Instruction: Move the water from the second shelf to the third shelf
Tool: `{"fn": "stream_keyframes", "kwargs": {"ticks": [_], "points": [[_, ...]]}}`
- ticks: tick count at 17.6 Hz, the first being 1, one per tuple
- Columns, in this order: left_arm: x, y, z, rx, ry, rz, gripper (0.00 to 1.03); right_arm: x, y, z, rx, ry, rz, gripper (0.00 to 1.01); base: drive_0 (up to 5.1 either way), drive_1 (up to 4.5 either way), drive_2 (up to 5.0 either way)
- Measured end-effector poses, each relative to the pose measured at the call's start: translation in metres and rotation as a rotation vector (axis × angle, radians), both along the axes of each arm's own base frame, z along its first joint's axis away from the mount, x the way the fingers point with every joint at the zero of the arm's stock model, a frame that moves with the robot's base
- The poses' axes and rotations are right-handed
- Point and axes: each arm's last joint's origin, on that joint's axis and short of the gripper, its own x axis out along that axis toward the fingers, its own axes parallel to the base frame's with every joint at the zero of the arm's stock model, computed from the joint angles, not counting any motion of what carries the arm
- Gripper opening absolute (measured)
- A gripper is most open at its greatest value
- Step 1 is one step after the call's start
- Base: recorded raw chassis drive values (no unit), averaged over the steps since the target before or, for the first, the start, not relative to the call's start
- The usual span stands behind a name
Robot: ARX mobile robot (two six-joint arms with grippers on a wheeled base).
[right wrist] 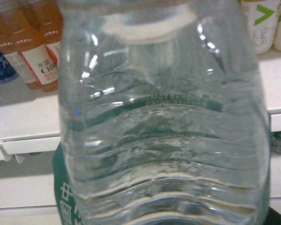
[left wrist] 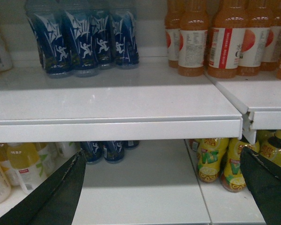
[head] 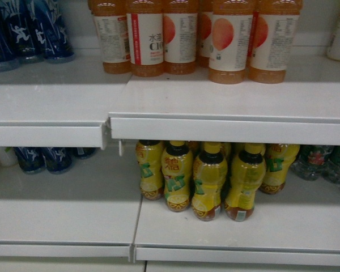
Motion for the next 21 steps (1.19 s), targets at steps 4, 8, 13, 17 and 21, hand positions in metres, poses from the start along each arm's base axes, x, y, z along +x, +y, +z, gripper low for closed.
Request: {"fn": "stream_keyframes", "kwargs": {"ticks": [4,8,13,17,21], "points": [[0.0,0.0,0.0002,0.0,-0.002,0.0,0.98,-0.0001,0.0,-0.0003,0.0,0.003,0.0,0.42,-4.5,2.04,2.0],[0.0,0.0,0.0001,0.0,-0.001,0.0,0.98,0.0001,0.0,-0.0004,0.0,0.004,0.0,0.42,-4.4,2.17,2.2],[0.0,0.0,0.0001,0.0,-0.001,0.0,0.98,0.0001,0.0,-0.0003,0.0,0.003,0.0,0.42,-4.7,2.29,2.3],[0.0,0.0,0.0001,0.0,-0.001,0.0,0.98,0.0001,0.0,-0.0003,0.0,0.003,0.0,0.42,-5.0,2.46,2.5],[0.0,0.0,0.0001,0.0,-0.001,0.0,0.98,0.0,0.0,-0.0003,0.0,0.003,0.0,0.42,-5.0,2.43,2.4]]}}
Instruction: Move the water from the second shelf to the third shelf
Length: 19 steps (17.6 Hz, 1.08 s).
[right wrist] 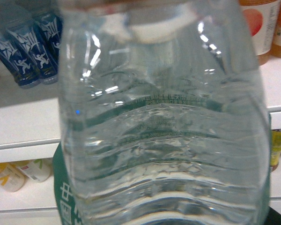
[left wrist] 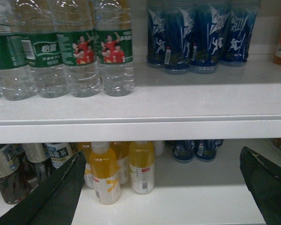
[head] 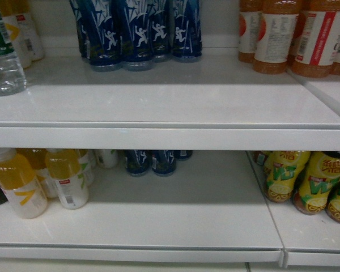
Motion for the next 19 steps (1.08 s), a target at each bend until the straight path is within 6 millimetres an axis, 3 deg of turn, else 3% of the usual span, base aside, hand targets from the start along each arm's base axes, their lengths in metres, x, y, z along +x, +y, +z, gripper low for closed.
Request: {"fn": "stream_keyframes", "kwargs": {"ticks": [19], "points": [[0.0,0.0,-0.0001,0.0,0.002,0.0,0.98,0.0001,0.0,0.0,0.0,0.0,0.0,0.42,-5.0,2.41,2.4]]}}
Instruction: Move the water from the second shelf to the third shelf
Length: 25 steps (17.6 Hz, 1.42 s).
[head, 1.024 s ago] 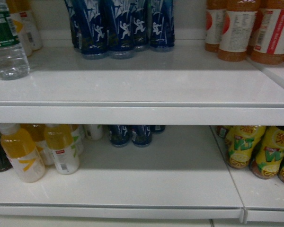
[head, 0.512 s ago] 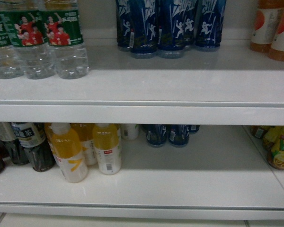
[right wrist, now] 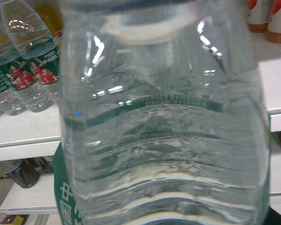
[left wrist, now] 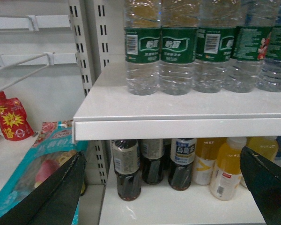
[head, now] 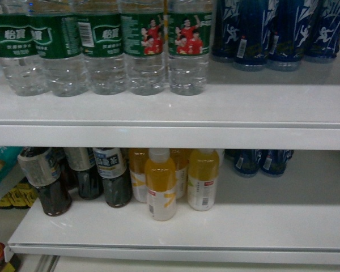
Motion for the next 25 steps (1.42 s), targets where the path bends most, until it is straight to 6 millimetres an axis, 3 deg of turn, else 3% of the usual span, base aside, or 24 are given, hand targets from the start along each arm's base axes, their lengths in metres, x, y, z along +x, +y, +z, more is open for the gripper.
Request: {"fn": "stream_keyframes", "kwargs": {"ticks": [11,25], "points": [[0.0,0.0,0.0001,0.0,-0.001,0.001,0.98,0.0001,0.0,-0.0004,0.0,0.003,0.0,0.42,-4.9,2.51,2.5],[0.0,0.0,0.0,0.0,-0.001,0.001,0.98,0.0001,0.0,-0.0003,0.0,0.002,-0.002,0.42,0.0,0.0,0.0]]}}
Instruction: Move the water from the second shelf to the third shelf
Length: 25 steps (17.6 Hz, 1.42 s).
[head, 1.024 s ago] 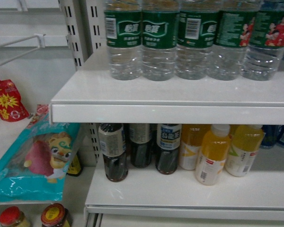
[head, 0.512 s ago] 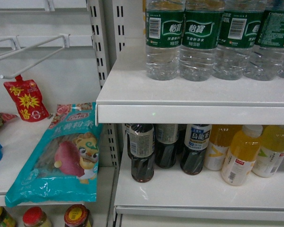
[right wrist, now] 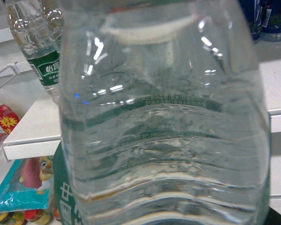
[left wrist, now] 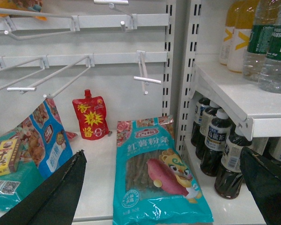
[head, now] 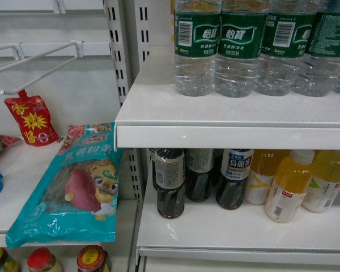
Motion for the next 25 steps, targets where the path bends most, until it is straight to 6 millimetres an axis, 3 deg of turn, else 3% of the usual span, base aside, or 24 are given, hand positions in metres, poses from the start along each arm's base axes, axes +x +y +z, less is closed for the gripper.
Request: {"fn": "stream_keyframes", "kwargs": {"ticks": [3,7,10,12,17,20,25], "points": [[0.0,0.0,0.0,0.0,0.0,0.0,0.98,0.006,-0.002,0.003,-0.027,-0.042,0.079,0.42,0.0,0.0,0.0],[0.0,0.0,0.0,0.0,0.0,0.0,0.98,0.03,0.006,0.017,-0.089,-0.096,0.124,0.42,0.0,0.0,0.0],[0.0,0.0,0.0,0.0,0.0,0.0,0.98,0.059,0.017,0.028,-0.133,-0.16,0.162,0.42,0.0,0.0,0.0],[0.0,0.0,0.0,0.0,0.0,0.0,0.98,0.093,0.023,0.037,-0.143,-0.177,0.172,0.42,0.0,0.0,0.0],[0.0,0.0,0.0,0.0,0.0,0.0,0.98,0.14,0.034,0.023,-0.119,-0.087,0.171,0.42,0.0,0.0,0.0],[0.0,0.0,0.0,0.0,0.0,0.0,0.98,0.158,0.047,0.014,-0.118,-0.055,0.197,0.42,0.0,0.0,0.0],[0.0,0.0,0.0,0.0,0.0,0.0,0.98,0.18,0.052,0.011,-0.126,-0.048,0.169,0.42,0.0,0.0,0.0]]}}
